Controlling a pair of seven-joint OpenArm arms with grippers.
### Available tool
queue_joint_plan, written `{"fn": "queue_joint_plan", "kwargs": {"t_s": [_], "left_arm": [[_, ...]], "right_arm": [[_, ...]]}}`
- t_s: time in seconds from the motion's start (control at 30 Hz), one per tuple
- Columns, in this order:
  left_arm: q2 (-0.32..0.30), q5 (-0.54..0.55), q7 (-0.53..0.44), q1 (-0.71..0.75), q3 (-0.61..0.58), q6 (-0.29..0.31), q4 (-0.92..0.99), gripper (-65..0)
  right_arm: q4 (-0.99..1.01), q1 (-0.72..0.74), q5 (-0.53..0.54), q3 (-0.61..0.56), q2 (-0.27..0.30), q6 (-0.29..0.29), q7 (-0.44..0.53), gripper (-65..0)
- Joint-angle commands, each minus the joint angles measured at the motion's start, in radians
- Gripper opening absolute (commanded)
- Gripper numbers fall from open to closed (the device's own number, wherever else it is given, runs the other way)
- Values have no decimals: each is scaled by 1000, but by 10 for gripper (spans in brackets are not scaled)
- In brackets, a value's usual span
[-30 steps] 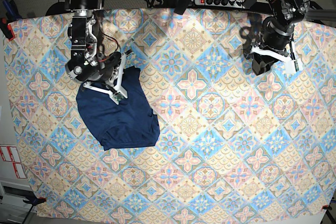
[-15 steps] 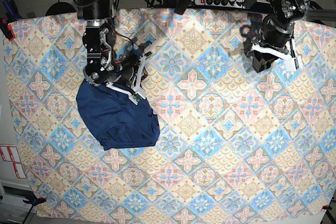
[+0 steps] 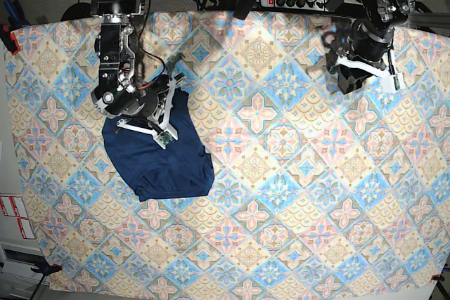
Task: Fold the T-shirt properly
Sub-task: 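Flatten and tuck the folded shirt edge with the right gripper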
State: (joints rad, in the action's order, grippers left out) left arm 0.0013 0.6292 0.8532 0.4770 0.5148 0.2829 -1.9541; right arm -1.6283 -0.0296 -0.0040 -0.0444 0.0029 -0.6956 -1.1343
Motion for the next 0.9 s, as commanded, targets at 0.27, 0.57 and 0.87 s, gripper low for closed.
{"fn": "queue_joint_plan", "kwargs": {"t_s": [0.27,0.57,0.87], "left_arm": [[-7,11,-18,2,5,6,-17,-547],[-7,11,-18,-1,8,6,-17,-547],[-8,13,-18,16,8,8,-23,-547]], "right_arm": [[271,84,6,-1,-2,-3,159,-648],[303,119,5,-12,-60,-3,176,-648],[211,167,6,-2,-73,-3,144,-648]]}}
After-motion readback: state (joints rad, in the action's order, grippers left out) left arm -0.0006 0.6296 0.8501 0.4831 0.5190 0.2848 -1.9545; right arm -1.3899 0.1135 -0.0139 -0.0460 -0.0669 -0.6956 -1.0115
